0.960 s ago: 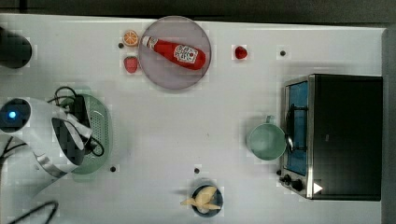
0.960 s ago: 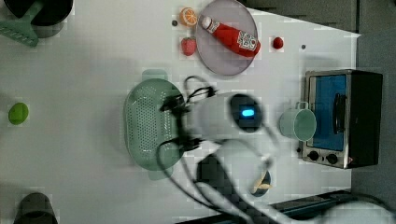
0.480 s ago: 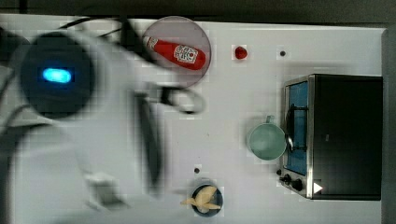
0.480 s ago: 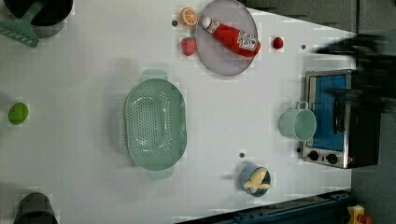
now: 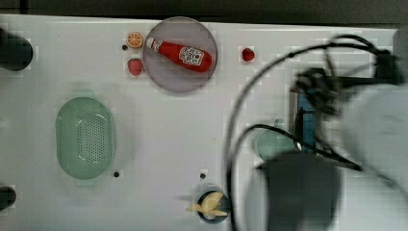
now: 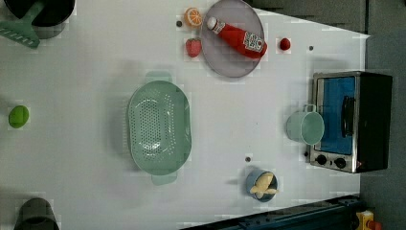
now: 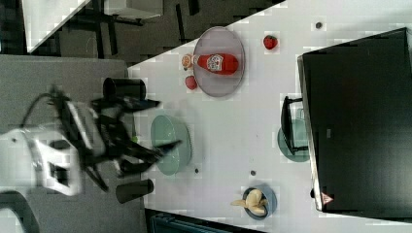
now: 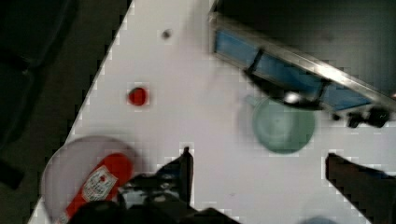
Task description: Drag strainer right to left.
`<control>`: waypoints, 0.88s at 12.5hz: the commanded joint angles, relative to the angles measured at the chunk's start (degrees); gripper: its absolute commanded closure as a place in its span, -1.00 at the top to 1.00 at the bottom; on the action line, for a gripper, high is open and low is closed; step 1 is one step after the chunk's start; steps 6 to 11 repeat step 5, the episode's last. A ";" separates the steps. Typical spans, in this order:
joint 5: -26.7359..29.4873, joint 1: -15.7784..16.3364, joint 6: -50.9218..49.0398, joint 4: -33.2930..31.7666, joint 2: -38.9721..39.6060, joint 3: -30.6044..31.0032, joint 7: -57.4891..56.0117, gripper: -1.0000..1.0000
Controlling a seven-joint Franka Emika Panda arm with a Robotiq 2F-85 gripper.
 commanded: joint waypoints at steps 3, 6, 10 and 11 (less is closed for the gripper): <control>1.56 5.93 0.07 -3.44 4.15 9.88 -6.00 1.00; 1.53 5.97 0.18 -3.48 4.21 11.38 -6.00 1.00; 1.53 5.97 0.18 -3.48 4.21 11.38 -6.00 1.00; 1.53 5.97 0.18 -3.48 4.21 11.38 -6.00 1.00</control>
